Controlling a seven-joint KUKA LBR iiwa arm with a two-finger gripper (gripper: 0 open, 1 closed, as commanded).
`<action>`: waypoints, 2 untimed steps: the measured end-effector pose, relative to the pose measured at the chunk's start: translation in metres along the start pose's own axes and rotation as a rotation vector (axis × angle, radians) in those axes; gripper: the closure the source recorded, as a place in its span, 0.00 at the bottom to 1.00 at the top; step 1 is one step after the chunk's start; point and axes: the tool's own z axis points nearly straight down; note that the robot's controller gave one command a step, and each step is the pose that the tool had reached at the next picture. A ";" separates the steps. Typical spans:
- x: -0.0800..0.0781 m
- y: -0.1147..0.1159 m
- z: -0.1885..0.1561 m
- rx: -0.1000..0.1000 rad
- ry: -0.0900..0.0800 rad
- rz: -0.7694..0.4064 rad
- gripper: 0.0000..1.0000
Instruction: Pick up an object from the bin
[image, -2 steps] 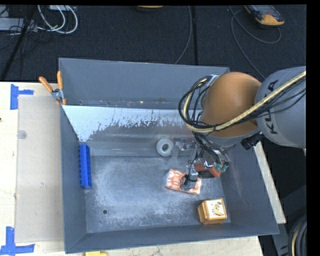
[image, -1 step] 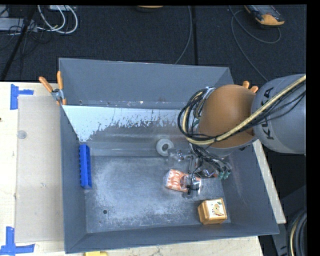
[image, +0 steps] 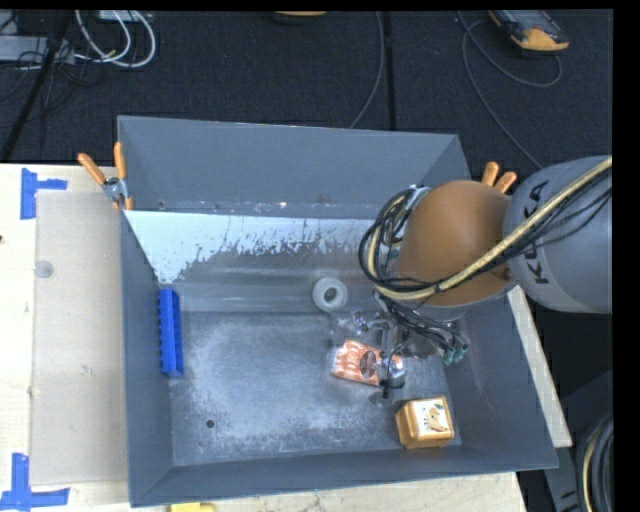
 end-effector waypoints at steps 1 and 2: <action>0.008 -0.018 0.015 0.000 -0.004 0.265 0.00; 0.018 -0.053 0.064 -0.001 0.001 0.288 1.00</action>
Offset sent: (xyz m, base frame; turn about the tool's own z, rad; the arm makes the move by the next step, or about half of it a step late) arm 0.0050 -0.0549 -0.0637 0.2852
